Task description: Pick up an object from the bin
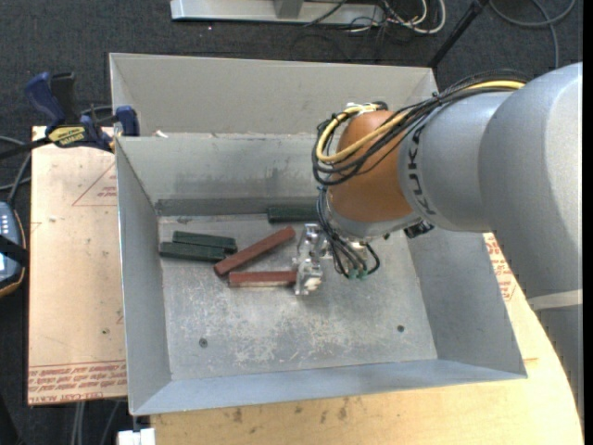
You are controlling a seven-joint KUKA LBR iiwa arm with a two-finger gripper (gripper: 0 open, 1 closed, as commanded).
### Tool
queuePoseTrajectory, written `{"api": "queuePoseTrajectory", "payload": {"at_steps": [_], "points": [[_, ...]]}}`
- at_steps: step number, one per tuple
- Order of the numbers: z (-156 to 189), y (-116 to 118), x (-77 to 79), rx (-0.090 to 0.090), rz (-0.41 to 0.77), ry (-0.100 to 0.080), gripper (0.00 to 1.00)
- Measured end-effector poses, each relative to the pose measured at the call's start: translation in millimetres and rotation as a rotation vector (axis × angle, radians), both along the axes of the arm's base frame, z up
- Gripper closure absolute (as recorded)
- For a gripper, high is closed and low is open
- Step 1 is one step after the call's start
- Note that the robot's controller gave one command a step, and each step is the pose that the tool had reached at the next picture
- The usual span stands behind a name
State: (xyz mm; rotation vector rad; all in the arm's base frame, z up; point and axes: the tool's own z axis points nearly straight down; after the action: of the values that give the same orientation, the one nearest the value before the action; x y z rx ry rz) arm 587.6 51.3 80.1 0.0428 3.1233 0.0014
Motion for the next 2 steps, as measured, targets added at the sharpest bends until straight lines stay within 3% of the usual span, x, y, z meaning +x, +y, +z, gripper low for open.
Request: {"api": "queuePoseTrajectory", "payload": {"at_steps": [1, 2], "points": [[0.0, 0.0, 0.0, 0.0, 0.0, 0.0, 1.0], [117.1, 8.0, 0.3, 0.0, -0.031, 0.015, 1.0]]}}
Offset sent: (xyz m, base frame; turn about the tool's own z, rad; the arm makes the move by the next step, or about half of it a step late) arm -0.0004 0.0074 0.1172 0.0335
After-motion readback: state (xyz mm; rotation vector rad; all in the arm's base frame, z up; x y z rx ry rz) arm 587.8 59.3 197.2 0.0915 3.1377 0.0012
